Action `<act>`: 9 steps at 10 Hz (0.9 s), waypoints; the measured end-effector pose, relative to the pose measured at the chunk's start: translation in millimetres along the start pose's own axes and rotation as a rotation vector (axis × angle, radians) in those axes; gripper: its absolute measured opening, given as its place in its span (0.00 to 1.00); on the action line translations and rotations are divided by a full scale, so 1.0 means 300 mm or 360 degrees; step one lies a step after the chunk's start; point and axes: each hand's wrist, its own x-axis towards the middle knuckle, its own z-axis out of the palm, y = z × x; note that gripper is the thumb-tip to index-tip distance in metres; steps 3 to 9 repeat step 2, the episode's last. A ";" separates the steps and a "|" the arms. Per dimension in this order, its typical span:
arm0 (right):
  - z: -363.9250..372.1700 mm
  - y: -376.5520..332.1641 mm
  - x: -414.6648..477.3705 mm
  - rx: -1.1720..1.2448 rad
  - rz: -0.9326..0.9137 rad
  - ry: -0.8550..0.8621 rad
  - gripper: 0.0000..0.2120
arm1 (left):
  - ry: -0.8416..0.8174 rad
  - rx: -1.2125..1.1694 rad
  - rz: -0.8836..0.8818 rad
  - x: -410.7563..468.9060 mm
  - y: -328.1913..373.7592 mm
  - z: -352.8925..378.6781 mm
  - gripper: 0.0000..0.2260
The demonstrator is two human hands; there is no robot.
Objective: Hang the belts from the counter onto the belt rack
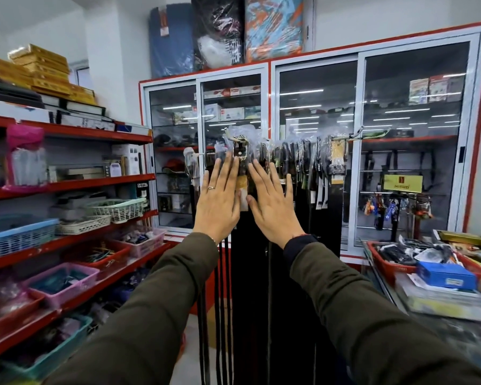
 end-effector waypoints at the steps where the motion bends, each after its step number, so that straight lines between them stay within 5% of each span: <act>1: -0.091 0.024 -0.053 0.0036 -0.0065 0.0052 0.28 | 0.0091 0.0082 -0.0065 -0.023 0.059 -0.032 0.29; 2: -0.288 0.096 -0.090 0.0130 -0.0037 0.0322 0.29 | 0.0110 0.0157 -0.0047 -0.026 0.138 -0.056 0.31; 9: -0.288 0.096 -0.090 0.0130 -0.0037 0.0322 0.29 | 0.0110 0.0157 -0.0047 -0.026 0.138 -0.056 0.31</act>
